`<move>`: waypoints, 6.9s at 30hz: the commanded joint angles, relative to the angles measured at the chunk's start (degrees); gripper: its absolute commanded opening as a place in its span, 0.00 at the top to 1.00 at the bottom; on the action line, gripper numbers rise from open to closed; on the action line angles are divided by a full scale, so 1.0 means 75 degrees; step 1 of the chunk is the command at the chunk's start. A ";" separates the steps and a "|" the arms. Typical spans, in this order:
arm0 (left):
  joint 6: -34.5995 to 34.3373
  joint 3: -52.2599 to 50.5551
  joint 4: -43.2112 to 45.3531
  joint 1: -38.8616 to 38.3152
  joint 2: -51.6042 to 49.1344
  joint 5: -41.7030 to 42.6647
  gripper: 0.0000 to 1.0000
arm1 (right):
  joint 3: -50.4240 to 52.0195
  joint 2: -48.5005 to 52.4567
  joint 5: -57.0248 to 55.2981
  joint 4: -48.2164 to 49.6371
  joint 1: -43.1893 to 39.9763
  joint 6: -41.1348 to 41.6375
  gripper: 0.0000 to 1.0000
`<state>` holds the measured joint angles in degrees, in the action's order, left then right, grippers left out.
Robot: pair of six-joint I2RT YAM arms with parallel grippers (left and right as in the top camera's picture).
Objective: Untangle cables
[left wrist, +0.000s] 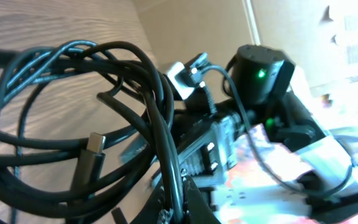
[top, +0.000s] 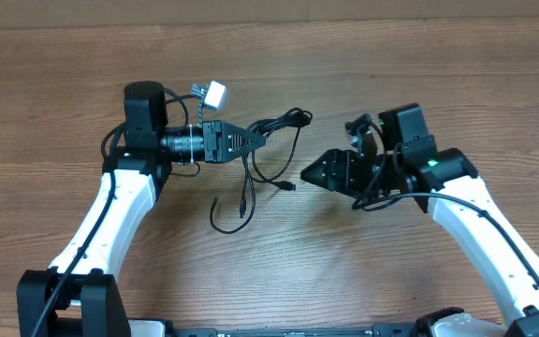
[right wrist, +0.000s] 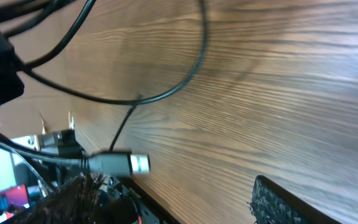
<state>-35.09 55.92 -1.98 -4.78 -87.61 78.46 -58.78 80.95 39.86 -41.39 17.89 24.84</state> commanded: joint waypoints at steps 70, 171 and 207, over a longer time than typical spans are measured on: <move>-0.1679 0.0064 0.2209 -0.0227 0.2142 0.1609 0.96 | -0.0044 -0.2145 -0.0020 0.0874 -0.0102 0.4278 0.48; 0.2786 0.0061 -0.1411 -0.0414 0.2133 0.1600 0.26 | -0.0044 -0.1577 0.1300 0.1851 -0.0691 -0.0358 0.96; 0.3640 0.0055 -0.3185 -0.0743 0.2124 -0.0064 0.41 | -0.0044 -0.1574 0.2489 0.2326 -0.0274 0.1498 0.96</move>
<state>-4.78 55.70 -26.20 -9.08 -72.75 73.58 -58.85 69.30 60.60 -25.10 14.94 33.19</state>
